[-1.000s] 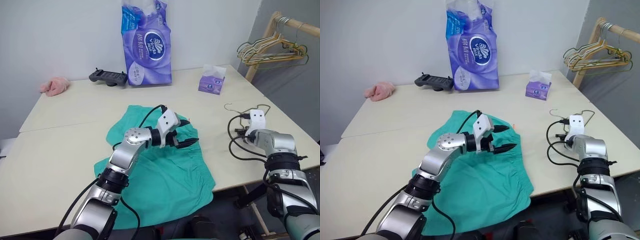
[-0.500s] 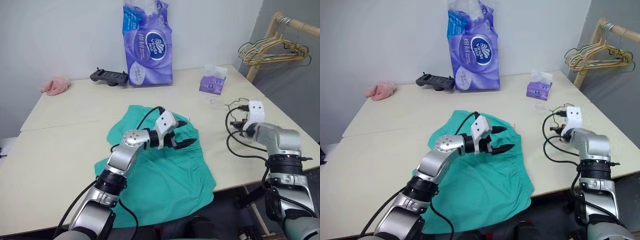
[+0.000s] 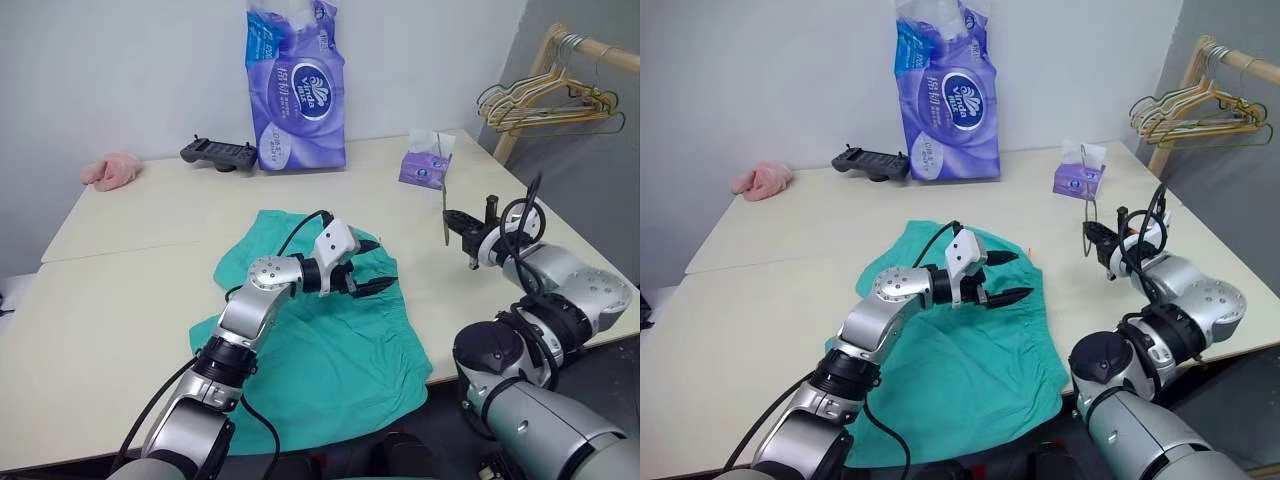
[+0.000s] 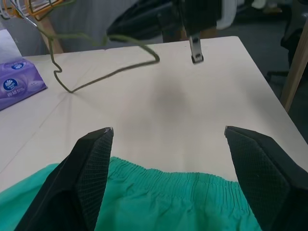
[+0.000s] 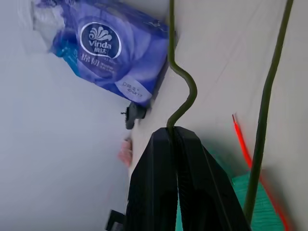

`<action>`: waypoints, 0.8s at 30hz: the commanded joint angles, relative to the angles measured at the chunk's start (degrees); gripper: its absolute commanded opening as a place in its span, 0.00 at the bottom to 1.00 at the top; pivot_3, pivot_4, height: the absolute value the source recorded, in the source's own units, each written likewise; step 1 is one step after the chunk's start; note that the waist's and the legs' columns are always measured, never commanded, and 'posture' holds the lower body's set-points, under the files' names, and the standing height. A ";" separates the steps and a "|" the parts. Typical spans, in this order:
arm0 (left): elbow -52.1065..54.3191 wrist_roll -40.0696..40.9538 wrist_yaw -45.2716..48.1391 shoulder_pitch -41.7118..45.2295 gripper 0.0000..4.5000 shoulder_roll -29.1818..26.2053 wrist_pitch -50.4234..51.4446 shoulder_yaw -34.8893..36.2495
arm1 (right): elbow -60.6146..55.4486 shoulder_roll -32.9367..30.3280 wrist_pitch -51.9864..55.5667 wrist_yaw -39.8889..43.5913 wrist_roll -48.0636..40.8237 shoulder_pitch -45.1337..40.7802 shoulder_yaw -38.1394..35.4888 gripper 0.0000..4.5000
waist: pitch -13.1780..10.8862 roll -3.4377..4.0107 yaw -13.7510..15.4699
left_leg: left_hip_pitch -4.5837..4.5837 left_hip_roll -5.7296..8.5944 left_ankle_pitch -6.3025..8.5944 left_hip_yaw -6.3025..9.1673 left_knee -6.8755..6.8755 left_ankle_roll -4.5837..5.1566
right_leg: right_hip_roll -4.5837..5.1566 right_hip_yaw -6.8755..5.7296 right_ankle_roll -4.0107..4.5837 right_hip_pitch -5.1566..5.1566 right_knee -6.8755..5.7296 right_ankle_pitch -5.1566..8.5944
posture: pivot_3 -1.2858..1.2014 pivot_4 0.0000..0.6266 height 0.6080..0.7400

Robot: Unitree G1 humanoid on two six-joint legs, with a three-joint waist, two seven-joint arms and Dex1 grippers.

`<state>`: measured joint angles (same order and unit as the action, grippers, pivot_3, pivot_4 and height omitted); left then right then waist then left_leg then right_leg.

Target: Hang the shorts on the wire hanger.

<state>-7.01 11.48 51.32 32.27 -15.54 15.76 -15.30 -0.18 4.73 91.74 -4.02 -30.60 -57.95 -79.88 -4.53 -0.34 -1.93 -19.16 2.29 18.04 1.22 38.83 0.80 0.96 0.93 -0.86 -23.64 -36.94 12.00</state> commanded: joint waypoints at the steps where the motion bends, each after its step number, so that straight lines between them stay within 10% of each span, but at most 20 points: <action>1: 1.56 1.09 0.23 1.31 0.88 -0.04 -0.40 1.63 | 0.20 0.77 -5.24 -2.46 -0.86 1.29 -2.86 0.01 | 0.01 0.02 -0.06 | 0.00 0.00 0.00 0.00 0.00 0.00 | 0.00 0.01 -0.03 0.00 0.00 0.02 | 0.50 0.04 1.00; 7: 2.46 1.27 0.44 0.67 0.88 -0.45 -0.15 1.60 | 6.85 -3.83 -17.15 -5.68 -3.93 3.09 -2.72 0.01 | 0.01 0.02 -0.05 | -0.08 0.09 0.02 -0.04 0.00 0.04 | 0.02 0.04 -0.08 -0.01 0.05 0.03 | 0.50 0.04 1.00; 14: 2.81 1.24 0.55 0.47 0.88 -0.26 -0.10 1.27 | 10.15 -7.82 -22.04 -6.74 -6.96 6.79 4.07 0.43 | 0.03 0.05 -1.29 | -0.59 0.02 0.03 -0.05 0.00 0.06 | -0.02 0.06 -0.07 -0.38 -0.02 0.03 | 0.49 0.04 1.00; 17: 2.78 1.24 0.69 0.52 0.88 -0.38 -0.07 1.38 | 6.87 -11.50 -21.38 0.19 -4.26 13.73 20.60 0.64 | 0.04 0.08 -1.52 | -0.66 0.01 0.03 -0.06 -0.02 0.06 | -0.03 0.08 -0.07 -0.46 0.01 0.03 | 0.49 0.04 1.00; 24: -1.17 1.67 1.67 0.85 0.88 -3.52 -2.01 4.70 | -0.58 -29.72 -25.88 14.83 6.50 27.75 61.81 0.64 | 0.04 0.08 -2.21 | -0.64 0.04 0.03 -0.15 0.01 0.07 | -0.05 0.12 -0.15 -0.46 0.06 0.07 | 0.49 0.05 1.00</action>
<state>-7.98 12.12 52.30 32.26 -18.33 15.35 -12.93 2.44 -23.08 68.73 6.98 -25.47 -29.57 -23.90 -4.49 -0.25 -4.14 -19.78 2.30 18.07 1.06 38.83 0.87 0.79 1.05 -1.01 -24.10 -36.88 12.08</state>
